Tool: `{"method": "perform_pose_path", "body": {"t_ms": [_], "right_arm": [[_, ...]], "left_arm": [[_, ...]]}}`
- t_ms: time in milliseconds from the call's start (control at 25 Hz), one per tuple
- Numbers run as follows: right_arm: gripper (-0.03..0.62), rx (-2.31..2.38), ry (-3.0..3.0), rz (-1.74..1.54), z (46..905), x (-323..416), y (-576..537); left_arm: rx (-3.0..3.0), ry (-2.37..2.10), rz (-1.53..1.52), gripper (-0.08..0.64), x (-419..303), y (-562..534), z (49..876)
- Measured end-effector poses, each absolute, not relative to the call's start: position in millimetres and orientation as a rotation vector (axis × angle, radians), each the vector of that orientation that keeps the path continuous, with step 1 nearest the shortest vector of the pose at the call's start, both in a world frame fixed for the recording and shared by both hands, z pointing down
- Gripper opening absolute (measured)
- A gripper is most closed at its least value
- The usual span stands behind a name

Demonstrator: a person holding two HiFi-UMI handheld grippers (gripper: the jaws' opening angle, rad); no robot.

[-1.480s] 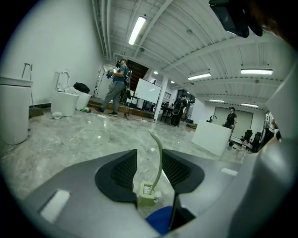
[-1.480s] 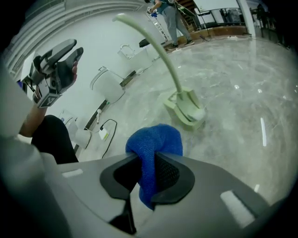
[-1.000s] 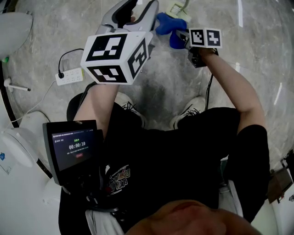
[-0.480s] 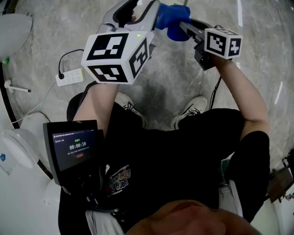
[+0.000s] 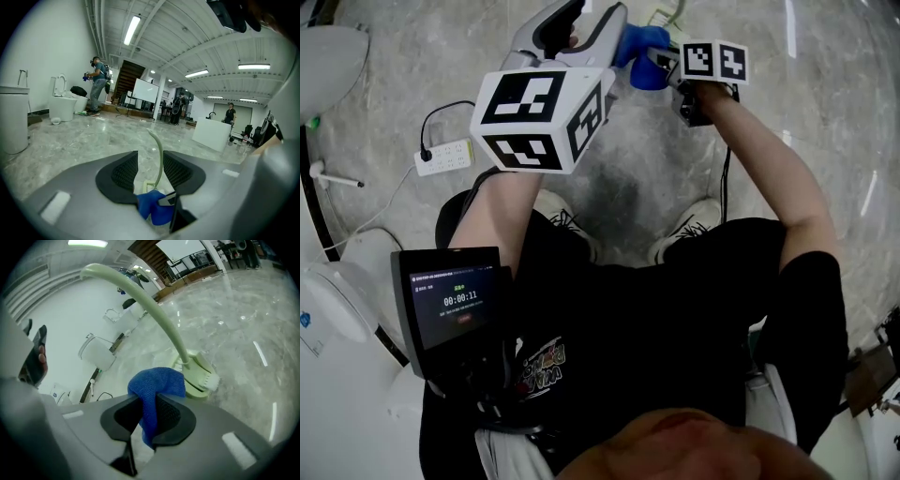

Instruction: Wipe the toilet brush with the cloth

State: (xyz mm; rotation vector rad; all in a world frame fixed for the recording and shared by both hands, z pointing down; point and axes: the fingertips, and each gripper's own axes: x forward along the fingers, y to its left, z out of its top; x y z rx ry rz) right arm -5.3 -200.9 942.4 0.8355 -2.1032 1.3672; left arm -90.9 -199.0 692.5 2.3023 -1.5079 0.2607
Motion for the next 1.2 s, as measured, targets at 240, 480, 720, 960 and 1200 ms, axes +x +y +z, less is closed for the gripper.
{"method": "perform_pose_path", "body": {"t_ms": [240,480,720,960,1200], "right_arm": [[0.066,0.857,-2.164,1.349,927,4,-223],[0.066,0.854,-2.421,1.294,849,-5,-228],[0.066,0.896,-2.681,1.186,771,-7,-243],[0.066,0.817,-2.892,1.145,706,-16,-247],[0.066,0.801,-2.978,1.083,680,-18,-244]], "left_arm": [[2.342,-1.511,0.264,0.169,-89,-197,688],[2.328,-1.494,0.26,0.169,-85,-193,690],[2.32,-1.506,0.251,0.17,-86,-197,688],[2.319,-1.51,0.264,0.17,-90,-194,692],[2.325,-1.511,0.277,0.17,-95,-191,696]]}}
